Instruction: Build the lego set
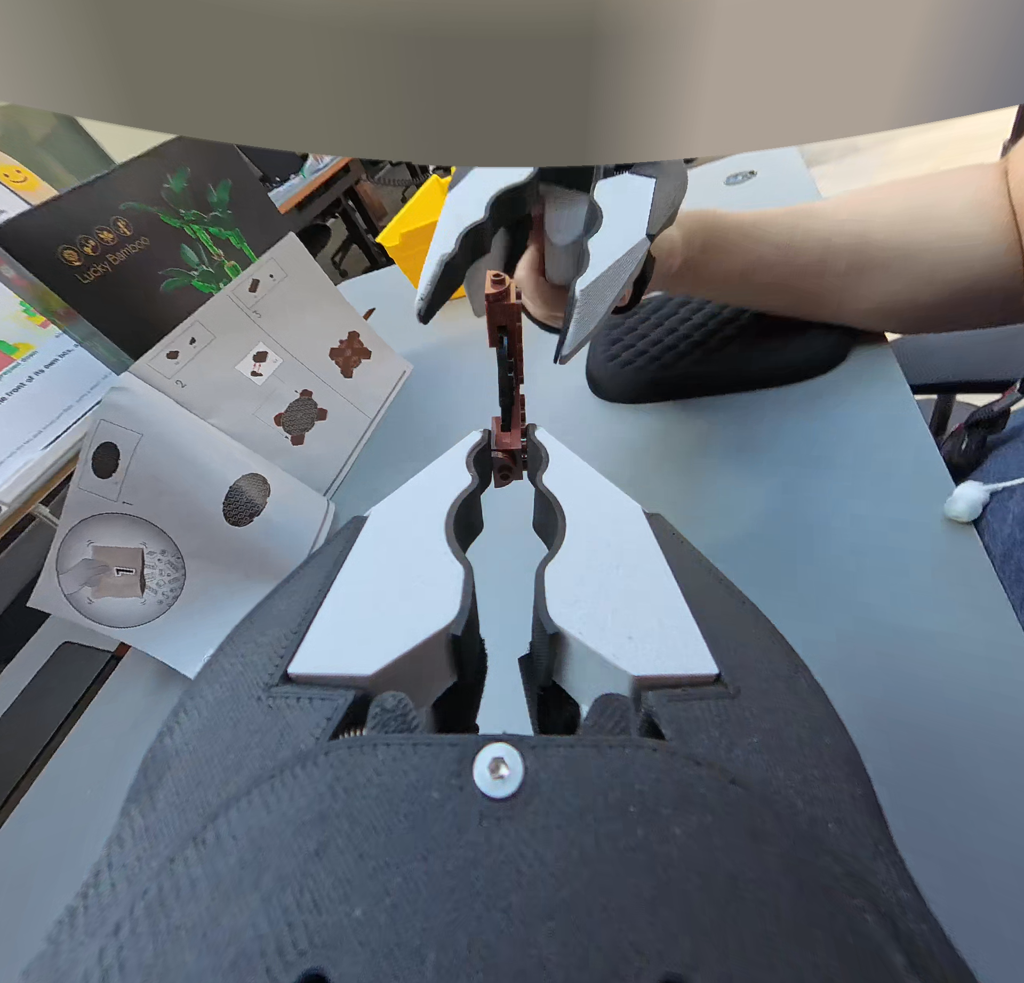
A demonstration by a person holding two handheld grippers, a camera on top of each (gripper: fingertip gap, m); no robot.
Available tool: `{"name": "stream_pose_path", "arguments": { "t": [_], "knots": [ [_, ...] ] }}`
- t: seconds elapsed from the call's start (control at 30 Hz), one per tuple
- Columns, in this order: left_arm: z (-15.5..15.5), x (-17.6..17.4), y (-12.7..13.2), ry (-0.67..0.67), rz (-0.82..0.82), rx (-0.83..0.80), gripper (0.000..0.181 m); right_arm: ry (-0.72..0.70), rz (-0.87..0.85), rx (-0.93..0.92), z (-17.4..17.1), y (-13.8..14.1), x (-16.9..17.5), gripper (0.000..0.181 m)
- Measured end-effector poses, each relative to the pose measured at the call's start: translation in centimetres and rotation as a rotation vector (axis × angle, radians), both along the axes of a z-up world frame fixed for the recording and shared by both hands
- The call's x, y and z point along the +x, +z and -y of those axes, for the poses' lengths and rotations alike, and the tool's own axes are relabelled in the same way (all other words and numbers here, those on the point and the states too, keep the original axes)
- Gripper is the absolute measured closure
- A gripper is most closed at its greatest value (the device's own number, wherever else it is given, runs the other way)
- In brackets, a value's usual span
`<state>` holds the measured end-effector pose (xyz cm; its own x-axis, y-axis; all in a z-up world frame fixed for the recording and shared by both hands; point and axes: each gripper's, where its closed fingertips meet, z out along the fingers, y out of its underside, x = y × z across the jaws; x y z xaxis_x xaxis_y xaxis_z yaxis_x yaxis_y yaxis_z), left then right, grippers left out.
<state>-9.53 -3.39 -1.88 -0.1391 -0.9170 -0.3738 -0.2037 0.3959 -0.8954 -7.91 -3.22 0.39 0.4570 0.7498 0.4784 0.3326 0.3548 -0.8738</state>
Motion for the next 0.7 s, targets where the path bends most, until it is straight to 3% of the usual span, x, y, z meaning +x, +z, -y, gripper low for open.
{"name": "stream_pose_path", "arguments": {
  "t": [0.07, 0.17, 0.23, 0.43, 0.7],
  "knots": [
    [0.0, 0.0, -1.1, -0.002, -0.060, 0.035, 0.172, -0.035, 0.158, 0.026, -0.1, -2.1, -0.5, 0.150],
    [0.4, 0.2, -2.6, -0.023, -0.128, 0.078, 0.172, 0.015, 0.223, -0.040, 0.2, -4.1, -1.9, 0.151],
    [0.9, 0.3, -3.2, -0.051, -0.154, 0.082, 0.172, 0.029, 0.289, -0.085, 0.4, -5.5, -2.1, 0.166],
    [1.0, 0.2, -3.4, -0.075, -0.142, 0.125, 0.171, 0.028, 0.326, -0.097, 0.6, -5.9, -2.2, 0.174],
    [0.8, 0.2, -4.1, -0.073, -0.172, 0.137, 0.171, -0.032, 0.426, -0.055, 0.2, -6.8, -1.8, 0.169]
  ]
}}
